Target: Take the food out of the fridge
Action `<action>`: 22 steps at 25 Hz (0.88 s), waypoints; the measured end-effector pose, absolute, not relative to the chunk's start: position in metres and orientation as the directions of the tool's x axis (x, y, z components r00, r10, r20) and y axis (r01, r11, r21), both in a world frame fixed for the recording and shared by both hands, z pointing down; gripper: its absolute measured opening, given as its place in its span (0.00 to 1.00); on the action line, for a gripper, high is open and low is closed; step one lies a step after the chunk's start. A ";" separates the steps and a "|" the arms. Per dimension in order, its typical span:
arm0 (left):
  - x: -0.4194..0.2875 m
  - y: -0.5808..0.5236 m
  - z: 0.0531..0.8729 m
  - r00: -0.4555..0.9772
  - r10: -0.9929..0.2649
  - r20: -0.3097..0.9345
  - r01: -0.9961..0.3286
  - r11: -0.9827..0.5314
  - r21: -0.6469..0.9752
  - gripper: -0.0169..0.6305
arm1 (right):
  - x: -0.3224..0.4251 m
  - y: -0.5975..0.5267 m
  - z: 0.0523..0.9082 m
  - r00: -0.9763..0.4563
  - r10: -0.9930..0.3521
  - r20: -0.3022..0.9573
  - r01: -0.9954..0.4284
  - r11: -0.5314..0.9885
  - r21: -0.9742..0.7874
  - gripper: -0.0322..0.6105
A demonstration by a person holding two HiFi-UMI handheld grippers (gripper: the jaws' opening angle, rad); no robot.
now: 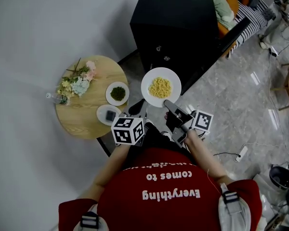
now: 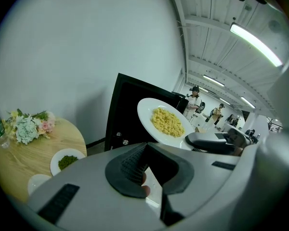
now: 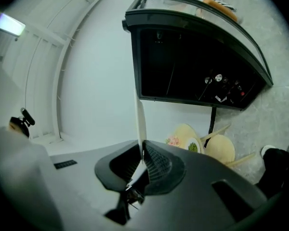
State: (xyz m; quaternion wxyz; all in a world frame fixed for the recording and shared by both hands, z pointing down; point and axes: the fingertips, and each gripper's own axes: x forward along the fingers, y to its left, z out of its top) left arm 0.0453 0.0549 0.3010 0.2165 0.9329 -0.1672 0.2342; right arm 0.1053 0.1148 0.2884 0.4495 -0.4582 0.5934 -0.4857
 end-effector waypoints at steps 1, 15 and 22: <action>0.045 0.058 0.300 0.833 -0.210 0.511 -0.413 -0.852 0.323 0.03 | 0.104 0.119 0.288 -0.171 -0.981 -0.090 -0.105 0.109 -0.988 0.09; 0.047 0.068 0.312 0.812 -0.188 0.553 -0.421 -0.845 0.330 0.03 | 0.099 0.121 0.264 -0.186 -0.974 -0.131 -0.084 0.149 -0.985 0.09; 0.045 0.069 0.317 0.804 -0.189 0.564 -0.434 -0.835 0.338 0.03 | 0.096 0.121 0.254 -0.209 -0.968 -0.140 -0.102 0.164 -0.981 0.09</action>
